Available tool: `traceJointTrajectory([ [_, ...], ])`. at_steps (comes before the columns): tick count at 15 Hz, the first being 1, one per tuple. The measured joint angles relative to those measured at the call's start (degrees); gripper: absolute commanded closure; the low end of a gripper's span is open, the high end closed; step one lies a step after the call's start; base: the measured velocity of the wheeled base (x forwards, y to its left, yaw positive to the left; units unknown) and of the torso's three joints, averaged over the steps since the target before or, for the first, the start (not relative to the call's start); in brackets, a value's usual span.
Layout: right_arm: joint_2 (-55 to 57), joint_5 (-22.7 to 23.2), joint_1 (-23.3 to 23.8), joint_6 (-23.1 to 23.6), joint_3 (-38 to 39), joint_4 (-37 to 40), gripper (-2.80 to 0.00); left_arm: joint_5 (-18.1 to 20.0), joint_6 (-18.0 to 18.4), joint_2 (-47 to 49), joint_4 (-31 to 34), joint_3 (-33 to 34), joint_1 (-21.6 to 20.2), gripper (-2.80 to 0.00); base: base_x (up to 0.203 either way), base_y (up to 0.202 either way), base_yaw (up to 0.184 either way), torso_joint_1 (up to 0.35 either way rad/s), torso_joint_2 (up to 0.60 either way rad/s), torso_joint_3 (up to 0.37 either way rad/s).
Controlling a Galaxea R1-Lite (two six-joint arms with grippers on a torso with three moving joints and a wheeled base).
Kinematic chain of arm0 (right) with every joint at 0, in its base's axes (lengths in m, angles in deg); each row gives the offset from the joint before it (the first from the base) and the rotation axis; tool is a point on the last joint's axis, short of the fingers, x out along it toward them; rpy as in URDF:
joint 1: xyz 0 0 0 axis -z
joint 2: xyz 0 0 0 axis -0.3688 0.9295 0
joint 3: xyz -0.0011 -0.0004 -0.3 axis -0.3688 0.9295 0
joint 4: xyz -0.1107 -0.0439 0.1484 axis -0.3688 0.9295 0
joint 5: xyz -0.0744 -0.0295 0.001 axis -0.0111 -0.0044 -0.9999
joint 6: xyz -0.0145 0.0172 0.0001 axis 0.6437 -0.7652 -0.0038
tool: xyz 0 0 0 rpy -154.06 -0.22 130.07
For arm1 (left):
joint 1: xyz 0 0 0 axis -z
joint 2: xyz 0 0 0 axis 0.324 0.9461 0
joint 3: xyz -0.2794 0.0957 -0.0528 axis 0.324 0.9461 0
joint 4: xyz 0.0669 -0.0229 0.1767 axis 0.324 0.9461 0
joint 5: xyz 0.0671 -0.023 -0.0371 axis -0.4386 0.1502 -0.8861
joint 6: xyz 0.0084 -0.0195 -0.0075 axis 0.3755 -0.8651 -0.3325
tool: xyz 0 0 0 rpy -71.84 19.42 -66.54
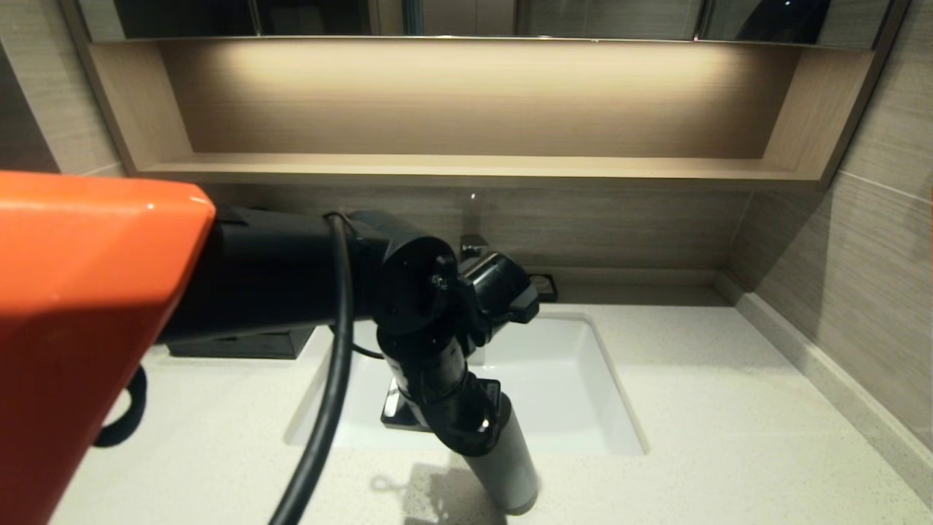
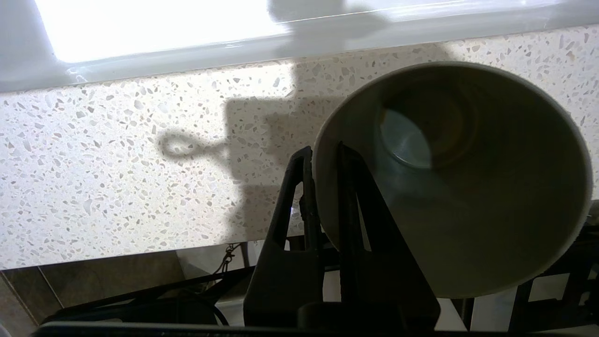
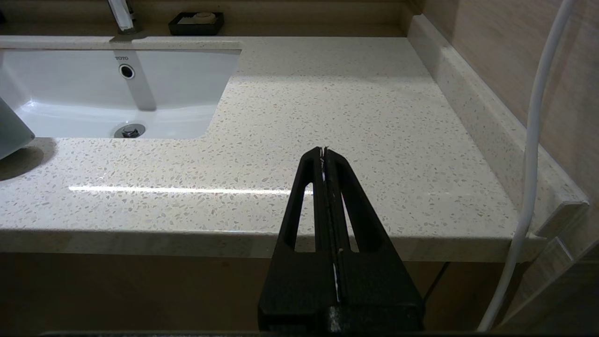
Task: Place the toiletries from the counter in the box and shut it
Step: Pick up the cup
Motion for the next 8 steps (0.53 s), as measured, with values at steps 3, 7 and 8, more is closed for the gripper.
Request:
traceJointTrajectory([
  [3,0.0,0.0,-0.05,-0.03,0.0,0.0,0.0,-0.02,0.0,-0.02,0.05,0.02,-0.02,0.0,0.0,0.0,0.0,0.0,0.0,0.0],
  [7,0.0,0.0,-0.02,-0.02,0.0,0.0,0.0,-0.01,-0.06,-0.02,0.1,0.02,-0.02,0.0,0.0,0.0,0.0,0.0,0.0,0.0],
  [8,0.0,0.0,-0.02,-0.04,0.0,0.0,0.0,0.02,-0.06,-0.02,0.1,0.02,-0.02,0.0,0.0,0.0,0.0,0.0,0.0,0.0],
])
